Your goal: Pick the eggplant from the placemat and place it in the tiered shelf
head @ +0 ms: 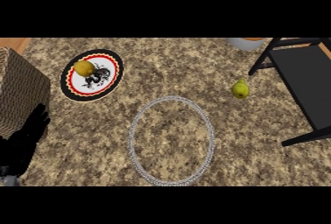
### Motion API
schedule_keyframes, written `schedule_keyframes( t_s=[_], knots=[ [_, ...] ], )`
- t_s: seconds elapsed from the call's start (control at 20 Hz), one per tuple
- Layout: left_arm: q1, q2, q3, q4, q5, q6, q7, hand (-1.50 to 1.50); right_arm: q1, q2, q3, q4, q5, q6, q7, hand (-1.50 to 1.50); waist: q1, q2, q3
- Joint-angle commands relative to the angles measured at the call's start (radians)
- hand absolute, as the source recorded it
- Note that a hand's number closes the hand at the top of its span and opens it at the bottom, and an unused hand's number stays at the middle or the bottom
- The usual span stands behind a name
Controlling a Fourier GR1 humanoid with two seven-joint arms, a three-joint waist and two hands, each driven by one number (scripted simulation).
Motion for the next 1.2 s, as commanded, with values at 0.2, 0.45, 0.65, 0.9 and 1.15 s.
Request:
schedule_keyframes(
  t_s=[0.2,0.45,0.65,0.9,1.15],
  knots=[
    [0.035,0.004,0.011,-0.005,-0.005,-0.024,-0.019,0.00,0.218,0.025,-0.125,-0.129,0.006,-0.023,0.152,1.50,0.002,0.002,0.000],
    [-0.003,-0.029,-0.005,0.020,-0.018,-0.007,-0.012,0.00,0.238,-0.008,-0.219,-0.198,0.059,-0.035,0.173,-1.50,-0.001,0.003,-0.001],
    [-0.004,-0.009,0.019,-0.026,-0.007,-0.006,0.021,0.00,0.300,0.002,-0.247,-0.210,0.057,0.040,0.081,-1.50,0.009,0.003,0.000],
    [-0.005,-0.014,0.010,-0.038,-0.026,-0.007,0.021,0.00,0.309,0.047,-0.283,-0.293,0.088,-0.047,0.065,-1.50,0.018,0.005,0.000],
    [-0.013,-0.045,-0.006,0.018,-0.052,-0.006,-0.020,0.00,0.318,0.103,-0.349,-0.393,0.081,-0.125,0.054,-1.50,0.015,0.007,0.000]
  ],
)
